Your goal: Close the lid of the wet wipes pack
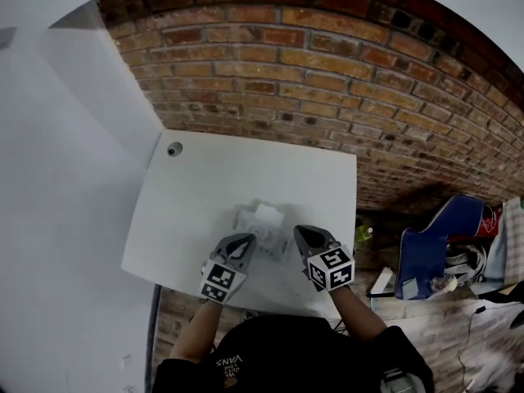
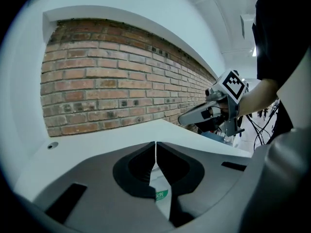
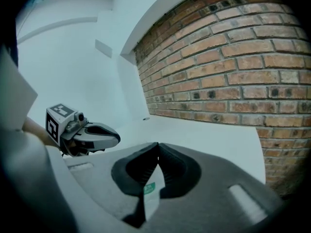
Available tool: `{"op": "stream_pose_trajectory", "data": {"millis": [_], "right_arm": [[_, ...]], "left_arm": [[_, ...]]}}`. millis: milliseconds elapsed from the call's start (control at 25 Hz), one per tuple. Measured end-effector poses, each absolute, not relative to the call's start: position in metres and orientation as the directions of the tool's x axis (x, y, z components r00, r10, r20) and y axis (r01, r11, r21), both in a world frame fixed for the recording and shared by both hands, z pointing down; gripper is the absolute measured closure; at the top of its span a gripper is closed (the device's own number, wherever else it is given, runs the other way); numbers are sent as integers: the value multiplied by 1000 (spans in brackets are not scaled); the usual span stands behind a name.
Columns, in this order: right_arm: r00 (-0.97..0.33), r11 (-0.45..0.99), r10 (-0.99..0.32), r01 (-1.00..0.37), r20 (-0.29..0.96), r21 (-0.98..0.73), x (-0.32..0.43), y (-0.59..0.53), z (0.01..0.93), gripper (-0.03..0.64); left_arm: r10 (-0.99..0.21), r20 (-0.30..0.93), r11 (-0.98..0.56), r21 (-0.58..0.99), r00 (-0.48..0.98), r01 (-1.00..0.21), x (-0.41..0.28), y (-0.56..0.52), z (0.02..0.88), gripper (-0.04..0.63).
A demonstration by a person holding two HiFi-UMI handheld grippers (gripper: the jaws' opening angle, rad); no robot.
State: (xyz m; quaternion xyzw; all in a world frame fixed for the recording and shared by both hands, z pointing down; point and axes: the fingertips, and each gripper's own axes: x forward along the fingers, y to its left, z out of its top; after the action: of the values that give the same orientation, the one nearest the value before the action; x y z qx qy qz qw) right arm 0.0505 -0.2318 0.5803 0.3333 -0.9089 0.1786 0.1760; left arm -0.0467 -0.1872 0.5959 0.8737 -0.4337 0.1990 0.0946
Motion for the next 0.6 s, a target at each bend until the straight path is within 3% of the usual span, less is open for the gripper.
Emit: {"op": "stream_pose_trajectory", "data": {"millis": [600], "right_arm": [[-703, 708, -476, -663, 529, -243, 42, -263, 617, 617]], "left_arm": [[-631, 604, -646, -60, 488, -761, -49, -205, 633, 589]]}}
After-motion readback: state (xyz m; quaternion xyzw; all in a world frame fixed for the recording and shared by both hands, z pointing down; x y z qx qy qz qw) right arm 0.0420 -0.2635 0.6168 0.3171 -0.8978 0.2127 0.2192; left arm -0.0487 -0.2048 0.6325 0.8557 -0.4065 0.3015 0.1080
